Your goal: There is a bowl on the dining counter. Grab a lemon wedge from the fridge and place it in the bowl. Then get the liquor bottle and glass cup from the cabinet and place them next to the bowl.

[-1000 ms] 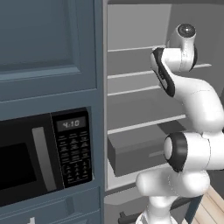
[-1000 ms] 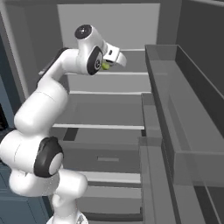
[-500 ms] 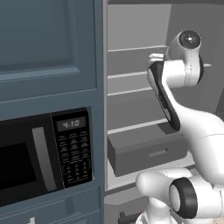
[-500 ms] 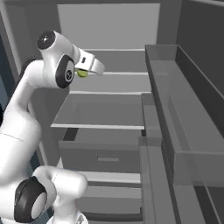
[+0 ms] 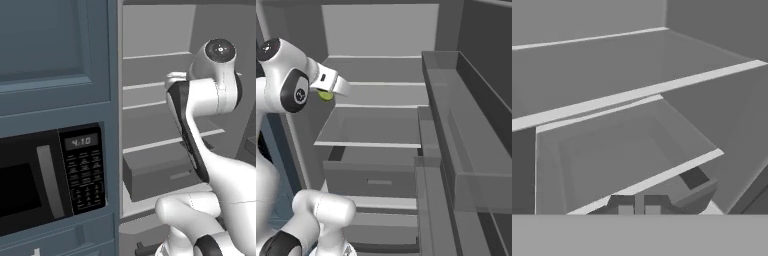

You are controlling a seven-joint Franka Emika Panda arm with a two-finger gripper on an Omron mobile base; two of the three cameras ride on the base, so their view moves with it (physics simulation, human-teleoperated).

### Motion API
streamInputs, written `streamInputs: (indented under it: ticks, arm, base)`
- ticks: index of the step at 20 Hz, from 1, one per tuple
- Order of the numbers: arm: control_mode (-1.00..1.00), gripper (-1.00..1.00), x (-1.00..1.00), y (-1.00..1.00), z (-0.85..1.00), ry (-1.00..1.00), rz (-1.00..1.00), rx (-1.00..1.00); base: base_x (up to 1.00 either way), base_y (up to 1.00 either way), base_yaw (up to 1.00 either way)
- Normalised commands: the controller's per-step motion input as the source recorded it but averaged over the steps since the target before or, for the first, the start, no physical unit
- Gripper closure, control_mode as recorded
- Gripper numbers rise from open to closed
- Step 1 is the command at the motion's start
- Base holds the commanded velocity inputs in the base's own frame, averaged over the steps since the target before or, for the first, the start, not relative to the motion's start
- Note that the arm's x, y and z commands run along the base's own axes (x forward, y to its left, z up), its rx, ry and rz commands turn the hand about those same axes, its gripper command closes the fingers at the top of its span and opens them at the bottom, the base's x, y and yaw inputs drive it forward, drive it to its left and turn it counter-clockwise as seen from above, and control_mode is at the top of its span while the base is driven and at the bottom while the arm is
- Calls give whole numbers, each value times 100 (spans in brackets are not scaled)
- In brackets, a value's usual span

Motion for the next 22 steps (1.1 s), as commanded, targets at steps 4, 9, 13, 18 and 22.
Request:
streamInputs:
  ticks: [4,9,13,18,22]
  arm:
    - [-100,100,-47,0,0,8,0,0]
    - [-100,100,-9,-11,-3,3,0,0]
    - [-100,100,-1,0,-5,0,0,0]
    - [100,100,-3,0,-1,0,0,0]
    - [100,100,0,0,0,0,0,0]
  base:
    - [0,0,0]
    - [0,0,0]
    - [0,0,0]
    - [-46,0,3]
    - [-100,4,10]
